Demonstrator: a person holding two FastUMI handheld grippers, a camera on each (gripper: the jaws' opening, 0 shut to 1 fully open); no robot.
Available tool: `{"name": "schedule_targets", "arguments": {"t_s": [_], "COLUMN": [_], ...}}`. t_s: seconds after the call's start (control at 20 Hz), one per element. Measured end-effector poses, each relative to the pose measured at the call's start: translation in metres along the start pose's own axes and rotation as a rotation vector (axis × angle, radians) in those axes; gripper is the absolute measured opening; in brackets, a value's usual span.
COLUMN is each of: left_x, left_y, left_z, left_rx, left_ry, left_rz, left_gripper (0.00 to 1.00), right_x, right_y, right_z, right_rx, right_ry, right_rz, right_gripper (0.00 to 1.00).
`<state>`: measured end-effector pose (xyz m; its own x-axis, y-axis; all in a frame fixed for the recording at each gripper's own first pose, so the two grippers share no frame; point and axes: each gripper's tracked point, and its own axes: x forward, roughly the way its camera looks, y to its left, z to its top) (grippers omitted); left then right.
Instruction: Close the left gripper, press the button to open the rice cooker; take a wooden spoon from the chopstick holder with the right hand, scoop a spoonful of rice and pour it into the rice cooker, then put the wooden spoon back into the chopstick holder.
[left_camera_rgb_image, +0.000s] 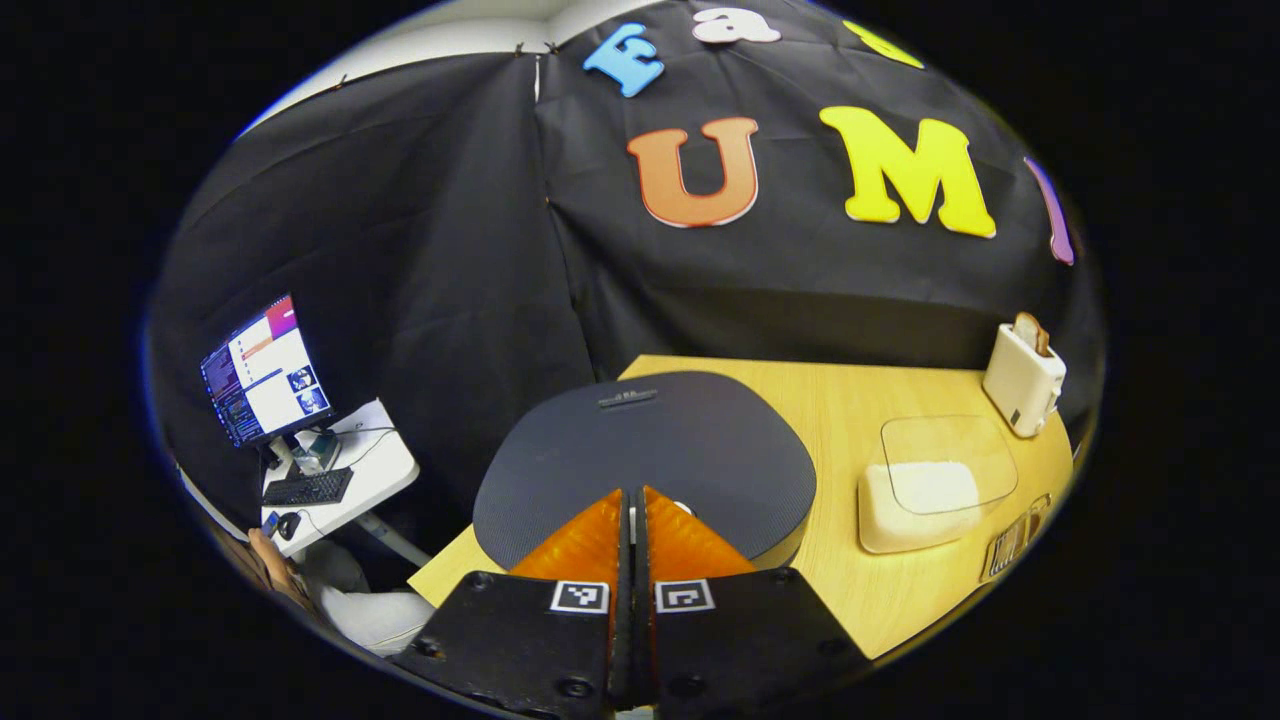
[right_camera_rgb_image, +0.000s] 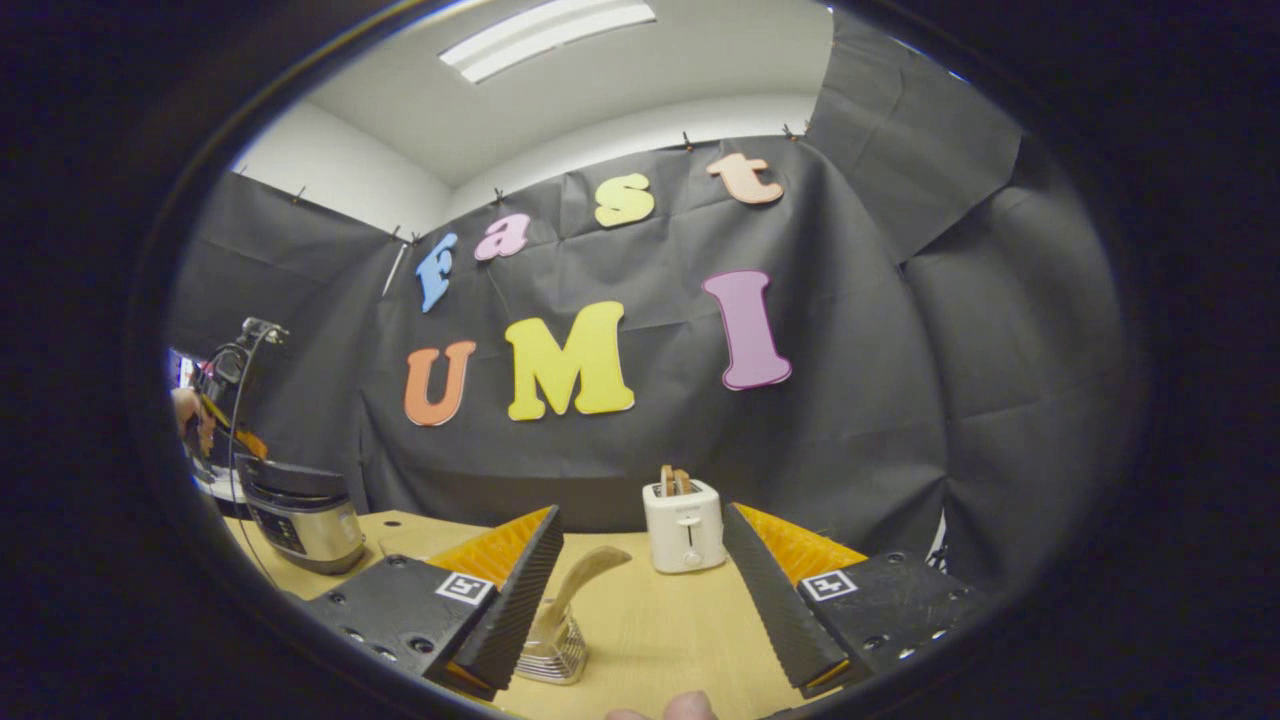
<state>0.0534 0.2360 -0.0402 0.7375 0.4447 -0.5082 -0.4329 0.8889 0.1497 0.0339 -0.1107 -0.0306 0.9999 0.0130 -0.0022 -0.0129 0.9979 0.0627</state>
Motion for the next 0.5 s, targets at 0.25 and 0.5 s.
{"name": "schedule_targets", "arguments": {"t_s": [0.25,0.5], "left_x": [-0.017,-0.036], "left_y": [0.018,0.008], "left_z": [0.059,0.069], "left_rx": [-0.058,-0.112], "left_ry": [-0.206,-0.304], "left_rz": [0.016,-0.035], "left_gripper": [0.71,1.0], "right_x": [0.0,-0.001], "right_y": [-0.005,-0.004], "right_z": [-0.003,-0.004], "right_rx": [-0.002,-0.008], "right_ry": [0.03,0.056], "right_rz": [-0.019,-0.021], "right_gripper": [0.95,0.95]}}
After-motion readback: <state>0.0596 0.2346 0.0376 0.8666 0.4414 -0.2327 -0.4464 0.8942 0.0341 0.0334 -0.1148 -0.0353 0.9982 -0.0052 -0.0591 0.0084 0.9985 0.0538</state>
